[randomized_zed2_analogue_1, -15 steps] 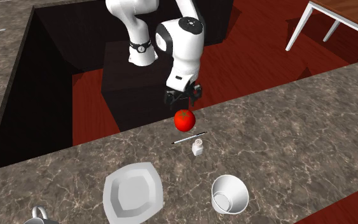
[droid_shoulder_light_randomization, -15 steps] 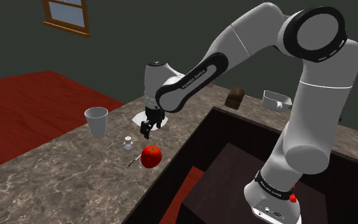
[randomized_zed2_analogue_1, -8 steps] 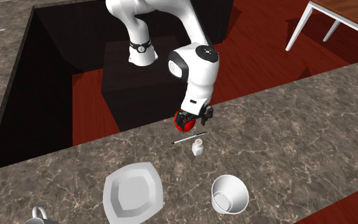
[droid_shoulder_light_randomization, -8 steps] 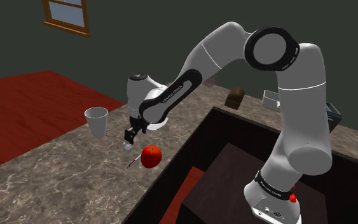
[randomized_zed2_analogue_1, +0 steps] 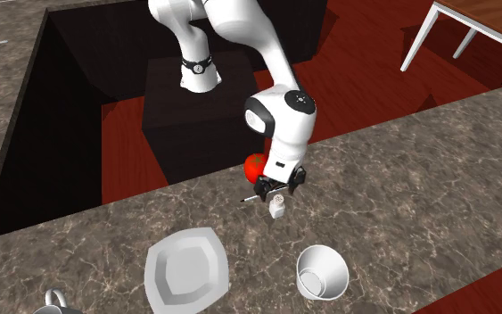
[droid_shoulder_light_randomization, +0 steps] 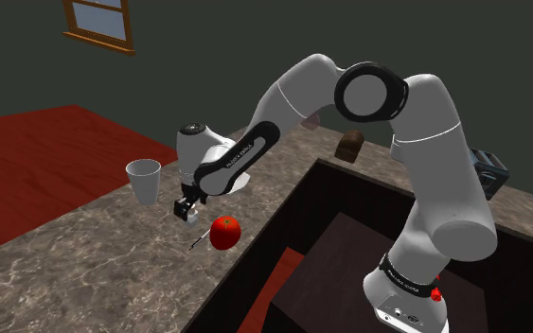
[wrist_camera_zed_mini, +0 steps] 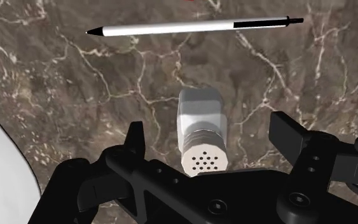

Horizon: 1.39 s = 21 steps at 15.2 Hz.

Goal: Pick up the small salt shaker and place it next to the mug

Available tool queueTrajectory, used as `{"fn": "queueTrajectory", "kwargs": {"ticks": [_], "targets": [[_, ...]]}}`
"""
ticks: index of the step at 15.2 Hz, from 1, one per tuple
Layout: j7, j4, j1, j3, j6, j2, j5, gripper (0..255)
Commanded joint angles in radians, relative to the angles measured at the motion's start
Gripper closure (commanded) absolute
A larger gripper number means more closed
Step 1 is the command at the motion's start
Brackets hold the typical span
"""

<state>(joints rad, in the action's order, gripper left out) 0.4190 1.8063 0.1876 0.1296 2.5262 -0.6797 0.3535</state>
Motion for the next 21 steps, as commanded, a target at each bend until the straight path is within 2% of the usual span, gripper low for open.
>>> {"fn": "queueTrajectory", "kwargs": {"ticks": [1,3,11,12,21], "targets": [[0.002,-0.018,0.003,-0.005,0.011,-0.028,0.005,0],[0.006,-0.031,0.005,-0.012,0.029,-0.058,0.011,0],[0.006,-0.031,0.005,-0.012,0.029,-0.058,0.011,0],[0.006,-0.031,0.005,-0.012,0.029,-0.058,0.011,255],[0.006,-0.031,0.005,-0.012,0.029,-0.058,0.011,255]]}}
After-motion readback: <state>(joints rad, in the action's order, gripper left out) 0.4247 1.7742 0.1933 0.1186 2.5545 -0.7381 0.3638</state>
